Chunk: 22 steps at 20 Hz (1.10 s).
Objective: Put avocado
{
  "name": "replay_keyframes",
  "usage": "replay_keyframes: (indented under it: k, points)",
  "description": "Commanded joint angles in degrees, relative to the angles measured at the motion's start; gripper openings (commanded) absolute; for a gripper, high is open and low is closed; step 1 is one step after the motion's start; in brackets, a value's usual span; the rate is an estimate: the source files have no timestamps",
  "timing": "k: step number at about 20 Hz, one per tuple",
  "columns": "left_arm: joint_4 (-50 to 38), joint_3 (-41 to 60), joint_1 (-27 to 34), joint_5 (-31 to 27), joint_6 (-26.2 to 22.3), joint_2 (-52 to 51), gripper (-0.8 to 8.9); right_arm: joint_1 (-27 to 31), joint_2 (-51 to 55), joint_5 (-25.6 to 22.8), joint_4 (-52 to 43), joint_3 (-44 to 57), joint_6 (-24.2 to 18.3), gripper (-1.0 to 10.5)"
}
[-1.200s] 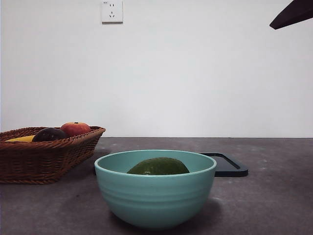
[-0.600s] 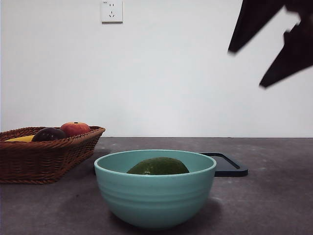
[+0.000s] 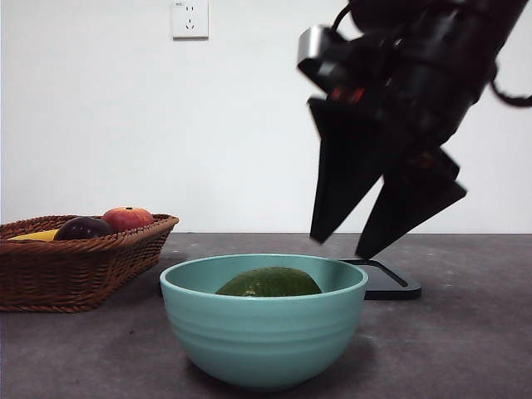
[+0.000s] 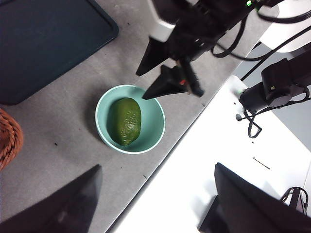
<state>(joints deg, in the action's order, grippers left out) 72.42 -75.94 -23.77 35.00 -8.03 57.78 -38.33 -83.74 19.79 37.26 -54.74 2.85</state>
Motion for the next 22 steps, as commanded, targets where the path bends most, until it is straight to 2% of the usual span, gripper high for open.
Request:
replay_keyframes:
  k: [1, 3, 5, 7, 9, 14, 18, 22]
  points:
    - [-0.3, -0.6, -0.3, 0.1, -0.3, 0.4, 3.68, -1.4, -2.9, -2.8, -1.9, -1.1, 1.2, 2.1]
    - [-0.3, -0.6, -0.3, 0.1, -0.3, 0.4, 3.68, -2.0, -4.8, -5.1, -3.1, -1.1, 1.3, 1.6]
    - [-0.3, -0.6, -0.3, 0.1, -0.3, 0.4, 3.69, -2.5, -6.5, -5.2, -4.0, -1.1, 1.9, 1.0]
    - [-0.4, -0.6, -0.3, 0.1, -0.3, 0.4, 3.69, -3.3, -7.3, -5.3, -5.0, -1.1, 2.6, 0.9]
    - [-0.4, -0.6, -0.3, 0.1, -0.3, 0.4, 3.69, -3.9, -7.6, -5.5, -5.5, -1.1, 2.7, 0.0]
    - [-0.4, -0.6, -0.3, 0.1, -0.3, 0.4, 3.69, -4.3, -7.5, -6.3, -5.5, -1.8, 4.6, 0.0]
    - [-0.4, -0.6, -0.3, 0.1, -0.3, 0.4, 3.69, -4.0, -7.5, -6.4, 0.0, -7.7, 5.1, 0.0]
    - [-0.4, -0.6, -0.3, 0.1, -0.3, 0.4, 3.69, -0.3, -7.7, -6.6, 1.5, -14.1, 5.1, 0.0]
